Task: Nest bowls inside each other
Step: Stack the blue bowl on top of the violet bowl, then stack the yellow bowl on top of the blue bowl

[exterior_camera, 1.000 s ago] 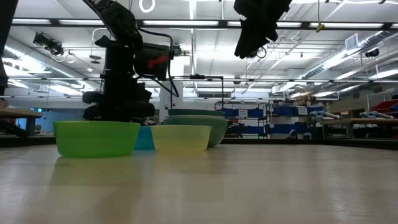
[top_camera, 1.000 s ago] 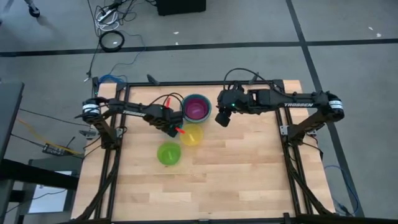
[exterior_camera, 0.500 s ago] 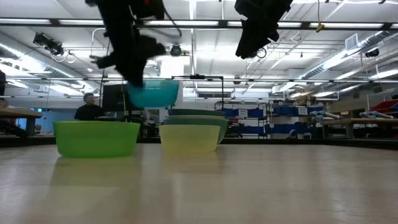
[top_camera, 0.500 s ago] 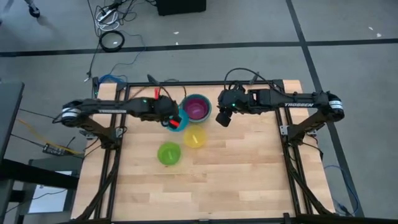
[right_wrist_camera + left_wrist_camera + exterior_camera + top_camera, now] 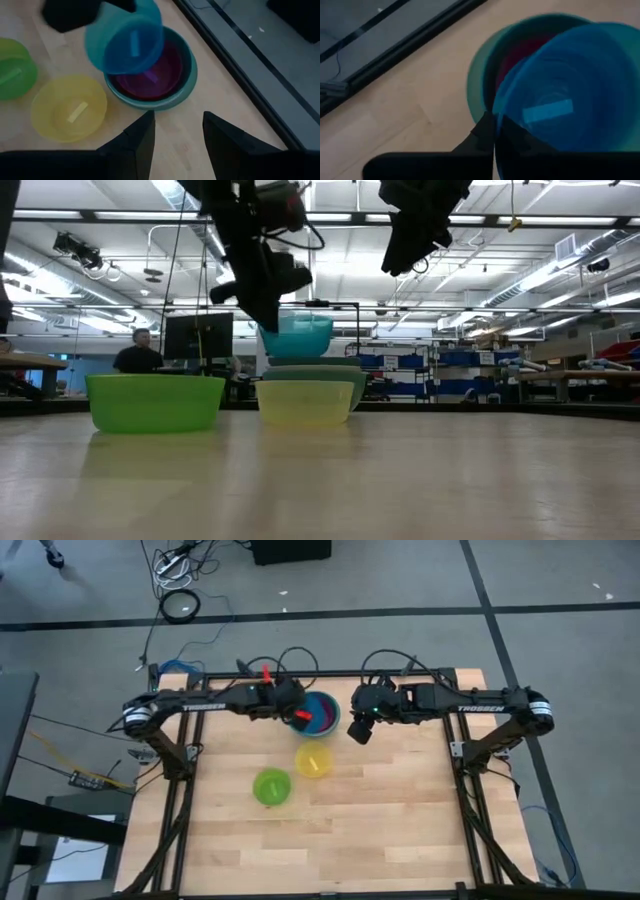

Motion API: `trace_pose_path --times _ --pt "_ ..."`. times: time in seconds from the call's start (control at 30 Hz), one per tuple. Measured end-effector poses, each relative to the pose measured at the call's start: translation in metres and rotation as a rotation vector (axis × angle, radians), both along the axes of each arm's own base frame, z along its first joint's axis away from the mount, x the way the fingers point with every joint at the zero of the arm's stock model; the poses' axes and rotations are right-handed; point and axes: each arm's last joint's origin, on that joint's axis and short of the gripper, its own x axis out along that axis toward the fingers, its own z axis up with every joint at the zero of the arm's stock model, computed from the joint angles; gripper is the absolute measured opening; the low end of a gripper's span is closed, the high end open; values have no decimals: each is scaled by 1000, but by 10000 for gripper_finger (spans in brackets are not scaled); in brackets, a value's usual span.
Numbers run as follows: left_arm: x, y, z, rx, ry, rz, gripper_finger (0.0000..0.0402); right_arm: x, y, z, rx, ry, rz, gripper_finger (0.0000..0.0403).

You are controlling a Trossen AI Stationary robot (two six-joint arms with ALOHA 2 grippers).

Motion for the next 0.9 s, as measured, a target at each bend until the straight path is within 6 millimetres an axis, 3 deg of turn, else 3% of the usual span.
trace_pose_path --times 0.13,0.43,0.57,0.7,0.9 --pt "6 8 -3 -17 -6 -11 44 0 0 0 0 0 0 153" --pt "13 14 27 -2 -97 -40 98 0 0 0 0 1 0 153" --pt "11 12 37 -27 -57 -81 107 -1 3 -2 21 18 8 153" --pt "-4 2 65 -24 -18 -102 108 -1 11 -15 121 16 21 153" --pt "-41 -26 121 71 -146 -162 109 2 15 -61 253 -52 -22 153"
